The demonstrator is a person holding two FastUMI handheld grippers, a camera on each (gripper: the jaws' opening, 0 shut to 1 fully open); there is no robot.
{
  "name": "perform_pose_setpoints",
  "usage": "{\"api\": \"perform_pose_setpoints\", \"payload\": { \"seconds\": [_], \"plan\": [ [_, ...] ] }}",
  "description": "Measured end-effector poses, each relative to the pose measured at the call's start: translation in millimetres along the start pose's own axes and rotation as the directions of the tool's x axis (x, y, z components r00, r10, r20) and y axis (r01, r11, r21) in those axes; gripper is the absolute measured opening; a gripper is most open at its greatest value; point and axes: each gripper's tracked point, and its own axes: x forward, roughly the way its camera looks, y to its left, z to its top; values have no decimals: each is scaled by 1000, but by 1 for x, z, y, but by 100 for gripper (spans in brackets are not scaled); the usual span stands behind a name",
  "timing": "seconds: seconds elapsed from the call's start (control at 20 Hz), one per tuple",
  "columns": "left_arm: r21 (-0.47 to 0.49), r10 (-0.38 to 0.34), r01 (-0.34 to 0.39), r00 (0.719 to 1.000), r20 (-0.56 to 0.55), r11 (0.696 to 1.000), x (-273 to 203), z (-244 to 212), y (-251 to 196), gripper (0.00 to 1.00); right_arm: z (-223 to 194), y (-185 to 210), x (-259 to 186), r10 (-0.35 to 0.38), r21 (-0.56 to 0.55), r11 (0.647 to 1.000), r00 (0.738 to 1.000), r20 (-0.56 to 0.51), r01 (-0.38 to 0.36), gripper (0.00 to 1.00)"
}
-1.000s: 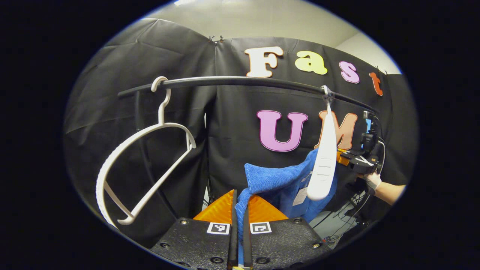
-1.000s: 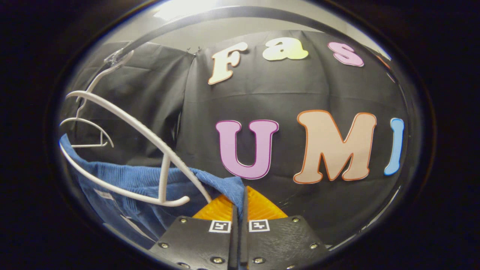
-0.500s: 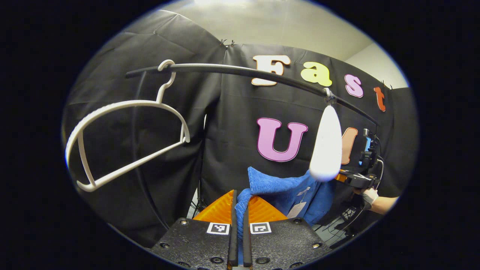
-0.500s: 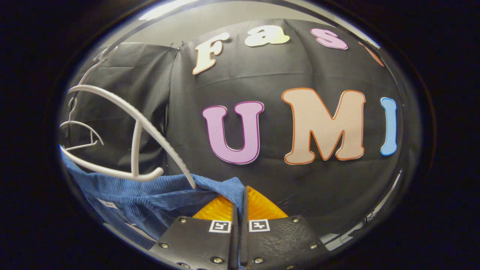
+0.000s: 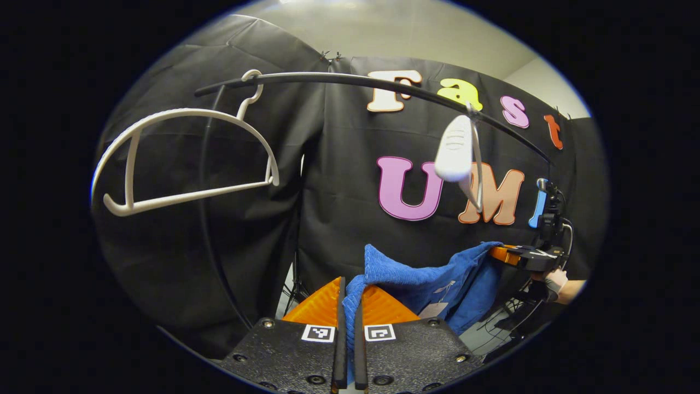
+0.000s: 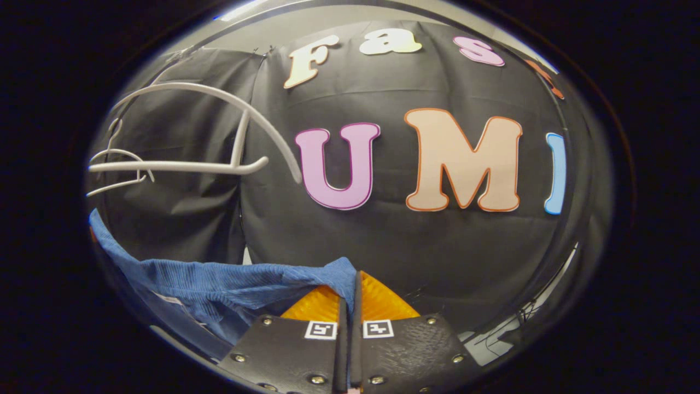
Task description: Grasp the clothes on the hanger with both hands and then place them into the laundry hamper below.
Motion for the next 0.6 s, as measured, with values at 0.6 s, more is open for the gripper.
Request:
{"api": "perform_pose_setpoints", "payload": {
  "seconds": [0.6],
  "plan": [
    [31, -166, 168, 984, -65, 985, 3, -43, -88, 6, -20, 11, -71, 18, 5, 1000, 1000, -23, -18, 4]
  ]
}}
